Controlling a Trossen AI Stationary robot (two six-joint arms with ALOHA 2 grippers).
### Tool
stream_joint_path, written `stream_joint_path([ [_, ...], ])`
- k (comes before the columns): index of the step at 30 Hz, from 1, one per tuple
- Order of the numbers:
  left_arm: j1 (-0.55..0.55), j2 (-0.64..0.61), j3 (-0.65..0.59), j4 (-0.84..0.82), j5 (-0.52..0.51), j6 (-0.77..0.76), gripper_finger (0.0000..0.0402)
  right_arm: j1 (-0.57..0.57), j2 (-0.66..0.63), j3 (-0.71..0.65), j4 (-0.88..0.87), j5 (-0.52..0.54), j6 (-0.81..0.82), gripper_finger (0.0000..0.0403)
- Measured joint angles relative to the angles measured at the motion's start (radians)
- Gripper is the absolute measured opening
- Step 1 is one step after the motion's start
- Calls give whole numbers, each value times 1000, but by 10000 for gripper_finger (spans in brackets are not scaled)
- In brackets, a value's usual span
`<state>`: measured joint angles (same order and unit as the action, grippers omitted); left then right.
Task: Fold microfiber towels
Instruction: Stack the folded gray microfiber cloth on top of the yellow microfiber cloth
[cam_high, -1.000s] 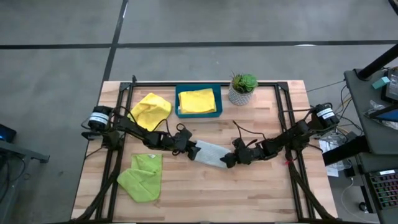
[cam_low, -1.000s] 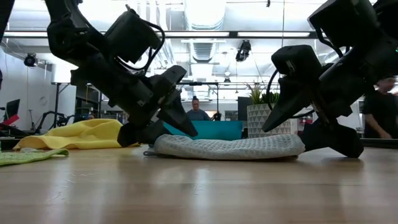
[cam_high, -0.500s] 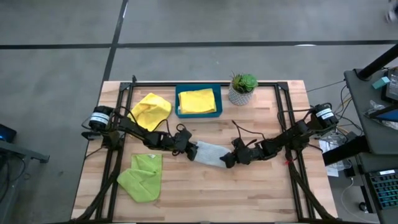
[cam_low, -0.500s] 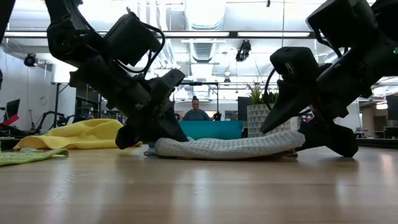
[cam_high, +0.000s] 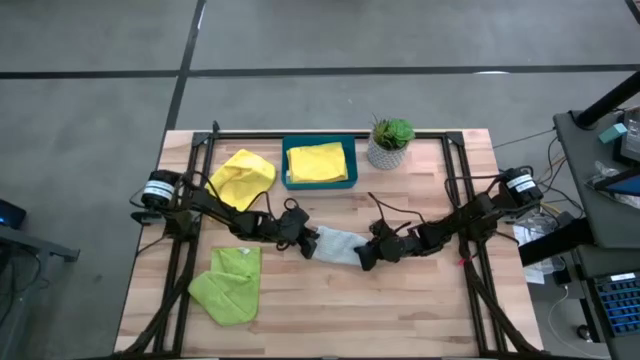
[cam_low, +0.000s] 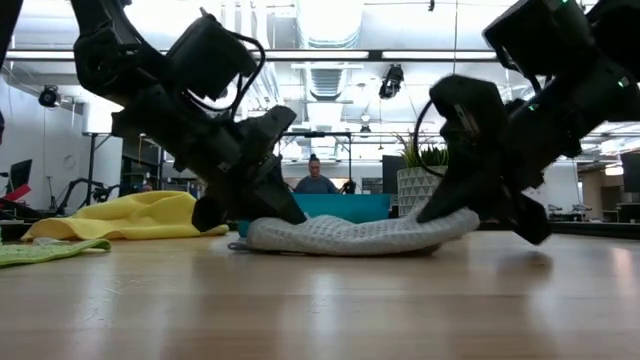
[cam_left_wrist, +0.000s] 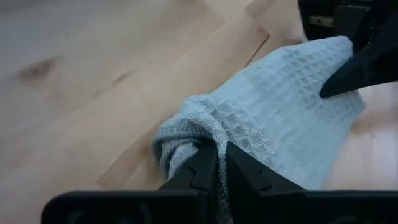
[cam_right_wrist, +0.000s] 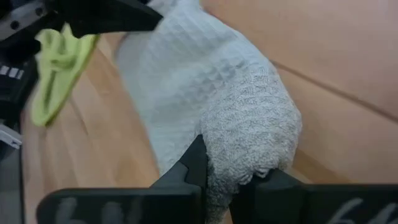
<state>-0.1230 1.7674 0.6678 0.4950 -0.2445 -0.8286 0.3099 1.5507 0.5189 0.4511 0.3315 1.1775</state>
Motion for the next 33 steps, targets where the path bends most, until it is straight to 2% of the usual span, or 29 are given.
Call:
stream_joint_path([
  [4, 0, -46, -3, -7, -32, 27, 10, -27, -47, 16, -38, -6, -49, 24],
  [13, 30, -218, -6, -156, -160, 134, 11, -128, -198, 35, -150, -13, -220, 23],
  [17, 71, -288, -6, -170, -169, 209, 11, -192, -257, 58, -169, -27, -328, 22],
  [25, 162, -378, -4, -194, -175, 337, 11, -317, -271, 150, -238, -106, -518, 22],
  [28, 199, -412, 0, -200, -176, 384, 11, -367, -265, 215, -297, -111, -604, 22],
  [33, 266, -461, 1, -200, -176, 453, 11, -459, -226, 331, -364, -177, -733, 22],
])
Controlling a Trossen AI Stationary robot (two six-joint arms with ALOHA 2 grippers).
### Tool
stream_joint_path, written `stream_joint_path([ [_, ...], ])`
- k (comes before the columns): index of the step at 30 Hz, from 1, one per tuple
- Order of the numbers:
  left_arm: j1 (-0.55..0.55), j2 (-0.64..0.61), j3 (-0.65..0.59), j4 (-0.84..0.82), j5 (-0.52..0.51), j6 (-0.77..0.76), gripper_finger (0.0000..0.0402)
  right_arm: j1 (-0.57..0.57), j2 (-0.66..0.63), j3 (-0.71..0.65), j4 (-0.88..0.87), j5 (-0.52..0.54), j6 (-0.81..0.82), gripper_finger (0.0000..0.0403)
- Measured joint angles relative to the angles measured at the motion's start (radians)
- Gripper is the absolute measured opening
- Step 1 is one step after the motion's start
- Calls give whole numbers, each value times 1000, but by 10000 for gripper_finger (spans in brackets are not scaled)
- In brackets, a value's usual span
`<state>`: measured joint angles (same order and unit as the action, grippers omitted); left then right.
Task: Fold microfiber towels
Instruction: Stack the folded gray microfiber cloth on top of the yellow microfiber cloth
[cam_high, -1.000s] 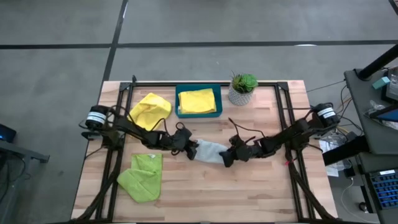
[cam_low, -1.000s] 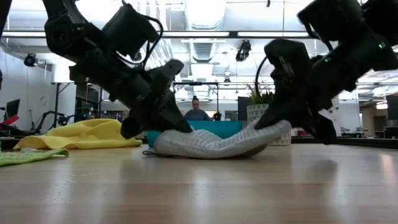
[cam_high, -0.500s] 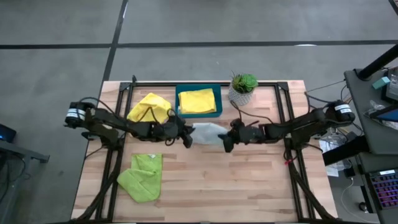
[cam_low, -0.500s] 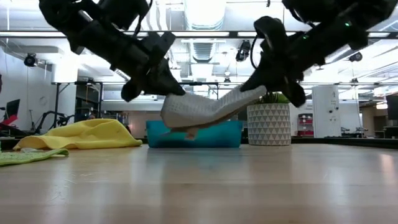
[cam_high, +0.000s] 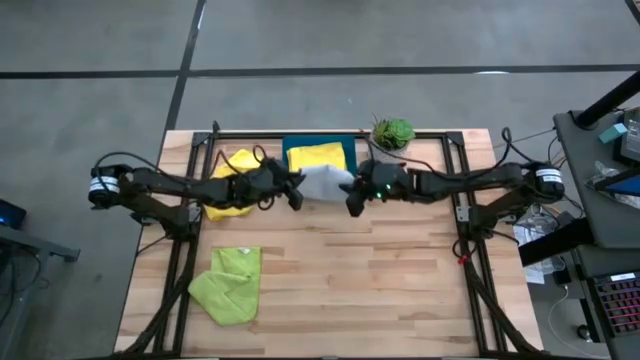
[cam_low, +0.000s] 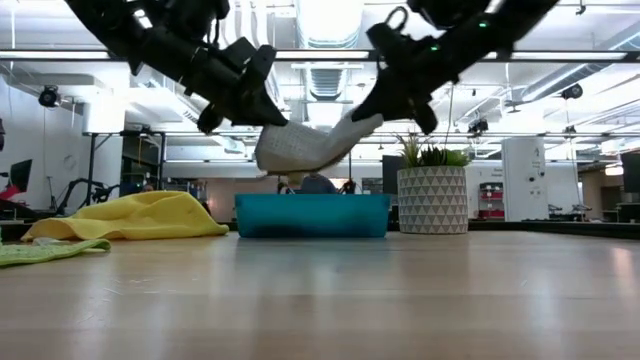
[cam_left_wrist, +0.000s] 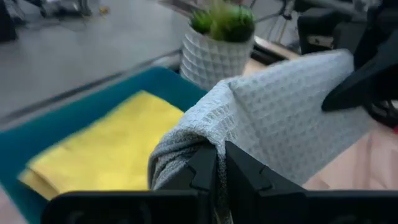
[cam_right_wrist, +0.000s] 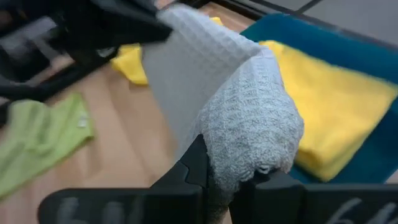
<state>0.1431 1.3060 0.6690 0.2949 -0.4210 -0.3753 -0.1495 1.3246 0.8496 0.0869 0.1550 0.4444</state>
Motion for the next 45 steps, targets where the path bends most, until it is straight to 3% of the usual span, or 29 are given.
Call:
stream_joint_path([
  [10, 156, -38, 2, 2, -1, 77, 11, -156, 186, 265, -169, -80, -230, 22],
  [16, 225, 20, 1, 3, 2, 68, 11, -224, 313, 409, -291, -90, -315, 22],
  [21, 255, 89, 1, 39, 5, 41, 11, -278, 396, 488, -353, -182, -339, 22],
  [34, 274, 261, 83, 38, 22, 16, 11, -350, 432, 513, -431, -213, -351, 22],
  [45, 337, 274, 90, -6, 29, 12, 11, -355, 462, 515, -424, -216, -350, 22],
])
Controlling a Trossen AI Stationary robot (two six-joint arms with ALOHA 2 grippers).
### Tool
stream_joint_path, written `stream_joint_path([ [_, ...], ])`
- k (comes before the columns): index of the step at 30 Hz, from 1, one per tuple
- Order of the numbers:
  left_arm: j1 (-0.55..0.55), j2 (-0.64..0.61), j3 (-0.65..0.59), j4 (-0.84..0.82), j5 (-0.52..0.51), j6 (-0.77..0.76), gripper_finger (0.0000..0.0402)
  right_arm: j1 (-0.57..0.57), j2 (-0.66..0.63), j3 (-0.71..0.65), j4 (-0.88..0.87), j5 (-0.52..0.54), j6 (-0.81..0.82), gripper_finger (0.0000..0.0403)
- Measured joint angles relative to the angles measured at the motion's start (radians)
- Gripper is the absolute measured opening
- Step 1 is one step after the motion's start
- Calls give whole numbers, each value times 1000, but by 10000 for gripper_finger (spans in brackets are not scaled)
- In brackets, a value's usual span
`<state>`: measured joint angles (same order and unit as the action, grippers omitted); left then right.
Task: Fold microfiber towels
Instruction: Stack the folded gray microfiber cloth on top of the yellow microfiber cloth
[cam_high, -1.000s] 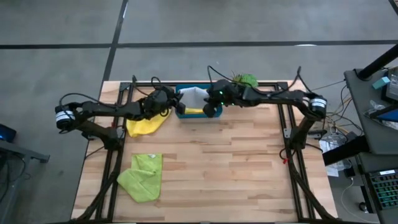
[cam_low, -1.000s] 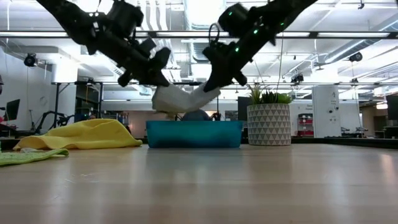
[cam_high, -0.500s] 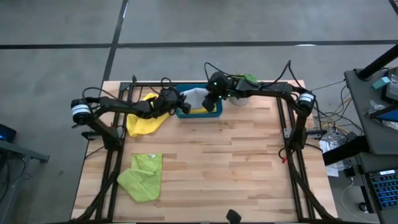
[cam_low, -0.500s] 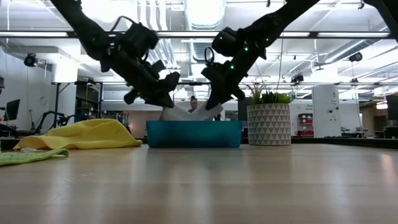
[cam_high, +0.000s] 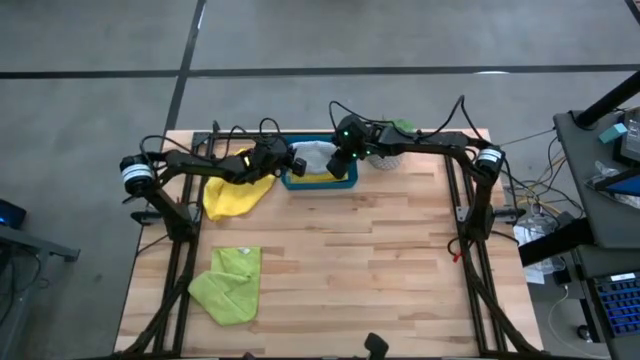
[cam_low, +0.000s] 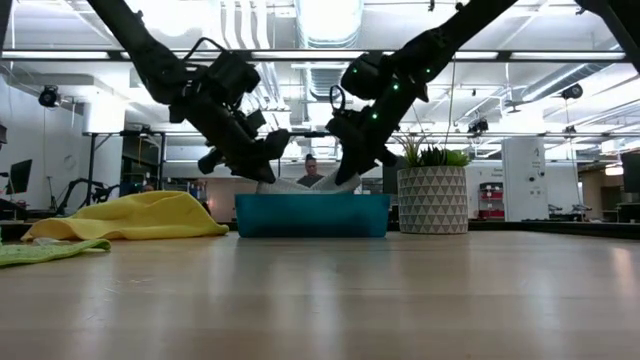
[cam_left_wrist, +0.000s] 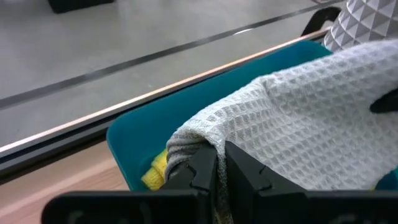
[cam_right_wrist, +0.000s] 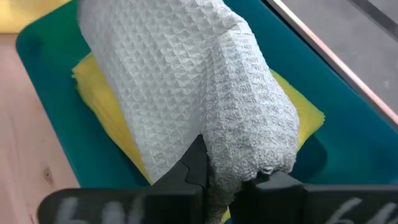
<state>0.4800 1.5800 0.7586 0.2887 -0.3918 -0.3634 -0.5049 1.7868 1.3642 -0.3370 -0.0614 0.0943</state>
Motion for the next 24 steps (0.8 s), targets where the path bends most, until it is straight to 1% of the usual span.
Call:
stream_joint_path([
  [4, 11, 6, 0, -1, 25, 0, 11, 0, 10, 0, -2, 1, 17, 22],
  [8, 15, 11, 0, -2, 27, 0, 11, 0, 10, 1, -2, 6, 25, 29],
  [11, 18, 16, 0, -15, 27, -17, 11, 0, 10, 2, -3, 8, 42, 50],
  [14, 20, 17, -1, -38, 27, -23, 13, 0, 10, 3, -3, 8, 44, 81],
  [18, 22, 16, -1, -49, 27, -23, 32, -3, 6, 3, -17, 9, 52, 120],
  [24, 22, 9, -1, -46, 46, -23, 84, -15, -6, 3, -45, 9, 52, 159],
])
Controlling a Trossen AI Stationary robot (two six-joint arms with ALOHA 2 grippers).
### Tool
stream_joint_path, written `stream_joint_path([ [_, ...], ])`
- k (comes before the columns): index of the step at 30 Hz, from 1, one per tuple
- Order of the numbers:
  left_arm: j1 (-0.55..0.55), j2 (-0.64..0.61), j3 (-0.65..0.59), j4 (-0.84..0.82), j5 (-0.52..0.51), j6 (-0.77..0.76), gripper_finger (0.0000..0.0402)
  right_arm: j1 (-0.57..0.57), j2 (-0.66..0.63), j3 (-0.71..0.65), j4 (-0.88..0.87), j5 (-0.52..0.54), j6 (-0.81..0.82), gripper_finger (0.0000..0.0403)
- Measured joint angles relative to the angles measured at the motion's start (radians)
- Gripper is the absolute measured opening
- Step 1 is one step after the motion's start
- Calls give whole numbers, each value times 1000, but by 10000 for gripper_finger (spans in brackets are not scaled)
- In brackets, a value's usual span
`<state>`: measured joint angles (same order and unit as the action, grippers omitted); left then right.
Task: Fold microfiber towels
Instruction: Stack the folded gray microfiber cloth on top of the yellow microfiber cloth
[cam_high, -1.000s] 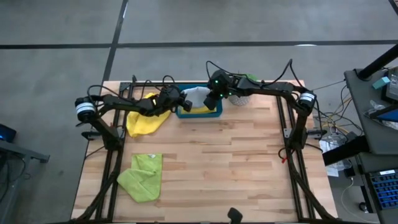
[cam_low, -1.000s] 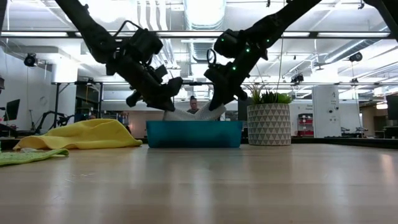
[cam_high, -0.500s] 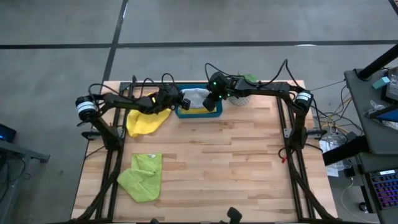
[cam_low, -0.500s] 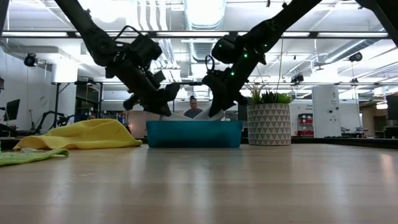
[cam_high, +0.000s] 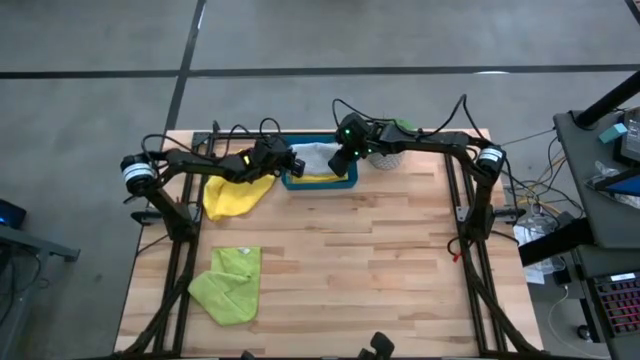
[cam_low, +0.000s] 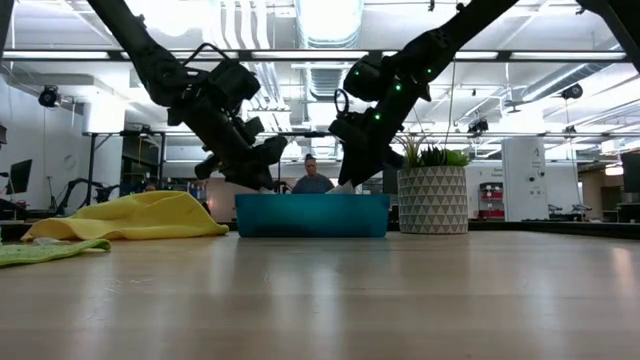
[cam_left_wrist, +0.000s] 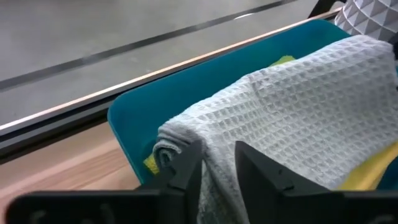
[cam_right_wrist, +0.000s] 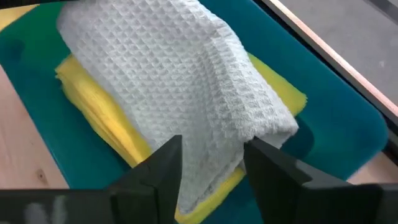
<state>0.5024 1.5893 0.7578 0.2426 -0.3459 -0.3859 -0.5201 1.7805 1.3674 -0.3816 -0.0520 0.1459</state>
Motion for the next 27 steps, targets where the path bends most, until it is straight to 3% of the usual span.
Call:
stream_joint_path([
  [7, 0, -39, -1, -27, 5, 45, 135, -16, -50, 0, -34, 0, -12, 164],
  [13, 1, -115, 1, -29, 35, 241, 136, -20, -92, 0, -32, 0, -66, 110],
  [19, 26, -141, 92, -219, 364, 464, 87, -20, -88, 0, -14, -7, -136, 18],
  [23, 42, -103, 233, -505, 398, 720, 36, -22, -74, 5, 16, -52, -174, 10],
  [27, 61, -25, 329, -595, 397, 897, 4, -22, -41, 52, 14, -61, -217, 9],
])
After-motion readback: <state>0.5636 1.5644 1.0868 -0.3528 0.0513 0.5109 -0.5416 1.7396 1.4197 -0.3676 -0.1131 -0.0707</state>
